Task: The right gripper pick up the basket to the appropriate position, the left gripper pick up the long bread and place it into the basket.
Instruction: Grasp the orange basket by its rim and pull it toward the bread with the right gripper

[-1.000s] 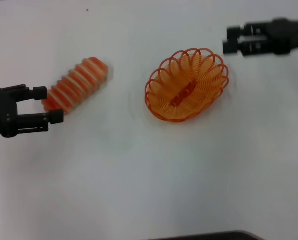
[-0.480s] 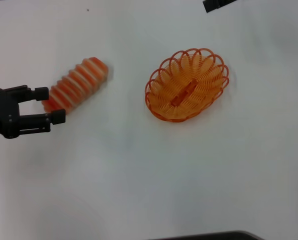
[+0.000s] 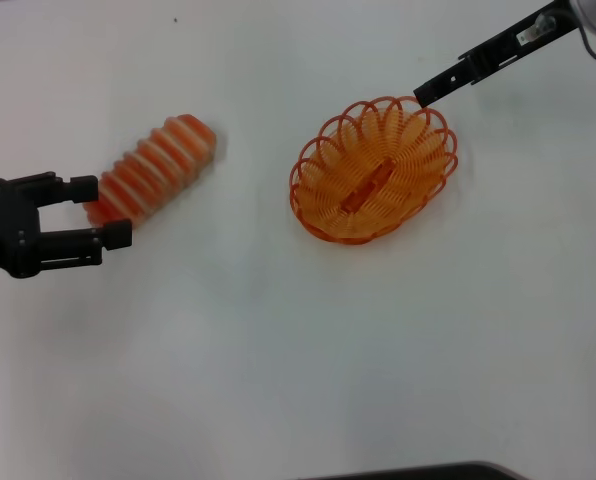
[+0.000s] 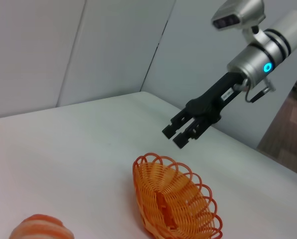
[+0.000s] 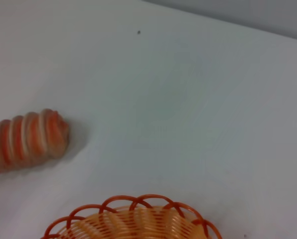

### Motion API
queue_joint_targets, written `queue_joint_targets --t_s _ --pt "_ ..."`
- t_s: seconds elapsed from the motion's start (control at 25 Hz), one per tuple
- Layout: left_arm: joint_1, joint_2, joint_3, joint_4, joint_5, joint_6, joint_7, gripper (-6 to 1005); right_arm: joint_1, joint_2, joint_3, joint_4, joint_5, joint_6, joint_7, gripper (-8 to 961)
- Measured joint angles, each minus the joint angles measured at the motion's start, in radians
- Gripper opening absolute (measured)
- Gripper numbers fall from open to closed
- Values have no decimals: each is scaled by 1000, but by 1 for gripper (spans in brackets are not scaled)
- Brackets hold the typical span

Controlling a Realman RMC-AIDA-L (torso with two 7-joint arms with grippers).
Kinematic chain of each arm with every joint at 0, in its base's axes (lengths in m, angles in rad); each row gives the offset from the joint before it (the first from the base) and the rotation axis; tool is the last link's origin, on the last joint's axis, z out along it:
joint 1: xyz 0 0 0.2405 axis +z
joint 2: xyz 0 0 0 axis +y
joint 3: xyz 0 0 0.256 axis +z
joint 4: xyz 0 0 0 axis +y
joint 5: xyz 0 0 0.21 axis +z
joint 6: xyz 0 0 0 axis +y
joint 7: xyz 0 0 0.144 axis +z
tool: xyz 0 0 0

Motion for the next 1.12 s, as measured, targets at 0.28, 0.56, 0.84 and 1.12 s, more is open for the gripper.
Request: queue_joint_targets --t_s 0.28,0.56,0.84,1.12 --pt "-5 0 1 -3 0 -3 2 847 11 28 -65 79 -23 116 20 708" --pt "-6 -1 1 -6 0 -4 3 848 36 51 -104 170 -25 214 12 697" --pt "-7 -2 1 -1 0 -1 3 848 44 55 -119 188 -23 230 12 451" --pt "-4 -2 -8 14 0 5 1 848 46 54 -113 182 -12 213 19 300"
